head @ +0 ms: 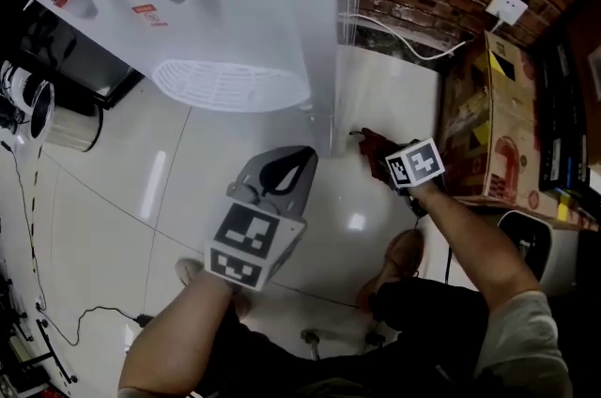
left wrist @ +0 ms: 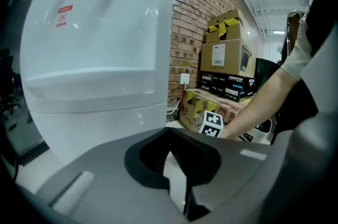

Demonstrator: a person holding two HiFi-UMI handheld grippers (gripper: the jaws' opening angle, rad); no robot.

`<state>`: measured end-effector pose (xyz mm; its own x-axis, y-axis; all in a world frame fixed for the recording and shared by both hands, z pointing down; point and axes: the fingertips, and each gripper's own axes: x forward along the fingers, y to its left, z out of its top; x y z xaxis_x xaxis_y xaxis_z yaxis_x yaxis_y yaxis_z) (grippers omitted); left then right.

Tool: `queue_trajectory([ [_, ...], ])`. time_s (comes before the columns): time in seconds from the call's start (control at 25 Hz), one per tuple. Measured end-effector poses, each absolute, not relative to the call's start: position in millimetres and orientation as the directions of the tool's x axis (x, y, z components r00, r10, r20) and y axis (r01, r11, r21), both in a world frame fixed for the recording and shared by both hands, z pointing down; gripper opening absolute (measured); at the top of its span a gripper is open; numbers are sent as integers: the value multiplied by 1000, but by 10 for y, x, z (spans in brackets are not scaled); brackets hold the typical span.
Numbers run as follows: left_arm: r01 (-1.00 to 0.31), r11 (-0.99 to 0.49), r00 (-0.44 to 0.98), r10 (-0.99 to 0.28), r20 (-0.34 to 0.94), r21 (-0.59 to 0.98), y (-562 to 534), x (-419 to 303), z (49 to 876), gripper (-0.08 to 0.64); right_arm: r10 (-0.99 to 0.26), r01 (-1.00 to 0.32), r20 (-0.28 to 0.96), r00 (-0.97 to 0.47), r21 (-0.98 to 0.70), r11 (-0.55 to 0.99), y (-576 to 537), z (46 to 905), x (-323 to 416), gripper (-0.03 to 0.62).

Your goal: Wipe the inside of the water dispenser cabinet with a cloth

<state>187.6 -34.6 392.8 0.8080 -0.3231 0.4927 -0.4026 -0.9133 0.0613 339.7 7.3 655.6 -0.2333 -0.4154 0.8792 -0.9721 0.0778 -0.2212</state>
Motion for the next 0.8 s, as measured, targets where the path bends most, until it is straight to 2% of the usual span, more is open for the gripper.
queue_trajectory([
  [0.32,-421,-903,811,-334,480,84,-422,1853,3897,0,-254,-971,938,-234,-214,104,127,7333,3309,124],
  [0.48,-433,-898,796,-340,501,79,-441,1802,3986,0,-208,-968,946,-249,-236,88,167,7501,3339,226],
  [0.64,-444,-894,791,-356,498,65,-479,1768,3961,0,-226,-966,939,-259,-250,66,275,7319,3373,252],
  [0.72,-444,-895,795,-370,481,47,-471,1734,3865,0,-272,-960,922,-277,-275,48,309,7079,3380,244],
  [0.8,-445,-895,799,-383,464,27,-433,1664,3742,0,-334,-954,895,-296,-291,65,300,6725,3378,205],
])
